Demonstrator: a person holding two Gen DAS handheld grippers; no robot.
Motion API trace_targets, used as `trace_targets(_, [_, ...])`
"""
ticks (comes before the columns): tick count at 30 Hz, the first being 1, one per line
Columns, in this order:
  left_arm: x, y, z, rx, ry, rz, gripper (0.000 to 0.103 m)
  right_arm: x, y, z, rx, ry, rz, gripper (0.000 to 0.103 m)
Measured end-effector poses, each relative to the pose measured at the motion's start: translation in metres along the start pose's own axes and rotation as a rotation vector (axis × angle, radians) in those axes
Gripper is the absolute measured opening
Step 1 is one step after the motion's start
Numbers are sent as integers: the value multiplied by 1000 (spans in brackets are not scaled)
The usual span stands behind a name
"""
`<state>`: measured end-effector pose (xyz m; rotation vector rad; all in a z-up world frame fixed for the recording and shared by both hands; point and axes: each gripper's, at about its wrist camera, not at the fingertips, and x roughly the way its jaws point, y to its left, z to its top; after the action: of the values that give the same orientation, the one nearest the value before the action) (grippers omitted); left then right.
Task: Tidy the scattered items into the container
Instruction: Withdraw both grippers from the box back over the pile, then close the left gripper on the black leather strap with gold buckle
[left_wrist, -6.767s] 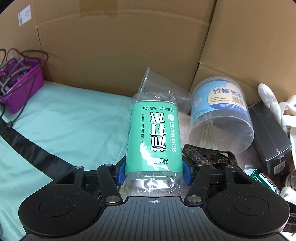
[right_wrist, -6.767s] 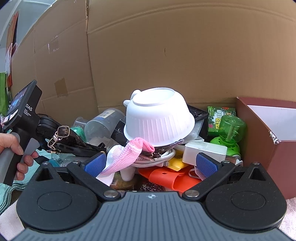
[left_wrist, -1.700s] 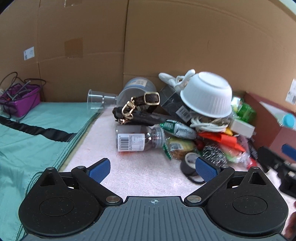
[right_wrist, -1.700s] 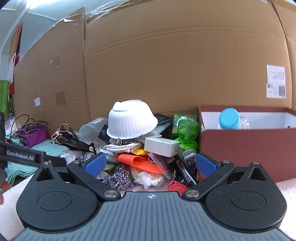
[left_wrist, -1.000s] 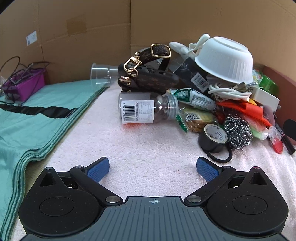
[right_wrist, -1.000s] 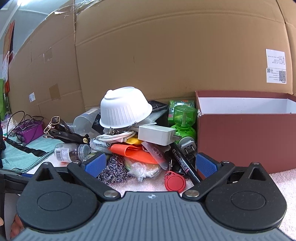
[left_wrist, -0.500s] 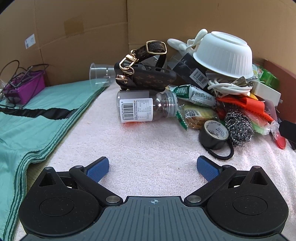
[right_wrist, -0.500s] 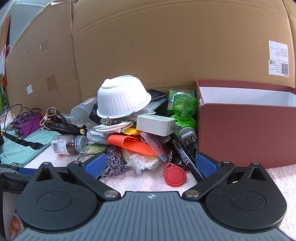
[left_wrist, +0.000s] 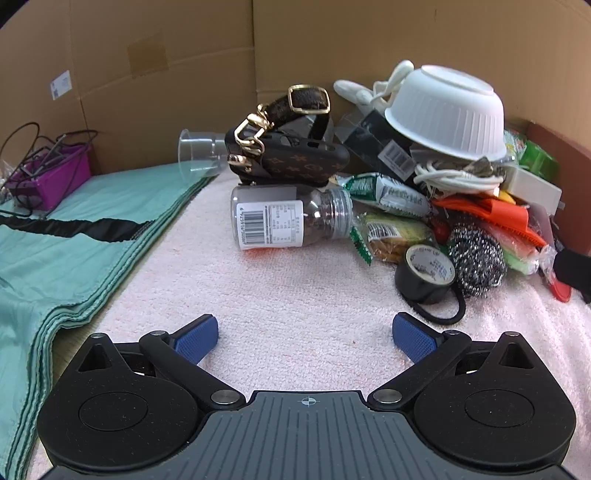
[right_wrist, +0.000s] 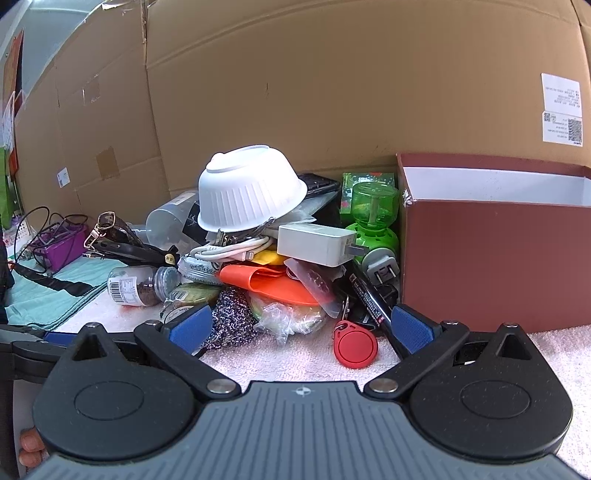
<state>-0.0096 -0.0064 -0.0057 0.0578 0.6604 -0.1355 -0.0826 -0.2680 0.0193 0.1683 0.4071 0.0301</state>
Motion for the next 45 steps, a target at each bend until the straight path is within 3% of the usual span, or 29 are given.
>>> trace_targets(4, [-14, -16, -2, 69, -66, 4, 103, 1, -5, 0, 29, 8, 19, 103])
trace_targets(10, [-16, -20, 2, 68, -40, -16, 103, -5, -6, 0, 36, -13, 20, 103])
trace_targets(15, [-21, 20, 27, 14, -31, -51, 103, -12, 2, 3, 39, -45, 67, 103])
trace_targets(18, [-15, 49, 51, -27, -23, -81, 103, -9, 22, 7, -29, -46, 66, 103])
trace_targets(21, [-1, 62, 65, 18, 22, -70, 103, -1, 44, 11, -139, -54, 8, 103])
trace_targets(26, [1, 72, 78, 67, -3, -163, 103, 9, 62, 9, -247, -72, 36, 103])
trace_targets(28, [1, 68, 83, 141, -21, -192, 103, 9, 70, 7, -316, -108, 18, 103])
trace_targets(31, [9, 59, 85, 274, -49, -152, 103, 9, 83, 6, -428, -158, 35, 102])
trace_targets(35, [21, 56, 82, 381, -75, -174, 103, 12, 93, -2, -608, -194, -45, 102])
trace_targets(40, [25, 59, 84, 389, -113, -207, 103, 15, 75, 1, -540, -151, -26, 102])
trace_targets(45, [33, 49, 85, 443, -121, -226, 103, 16, 72, -3, -578, -148, 2, 102])
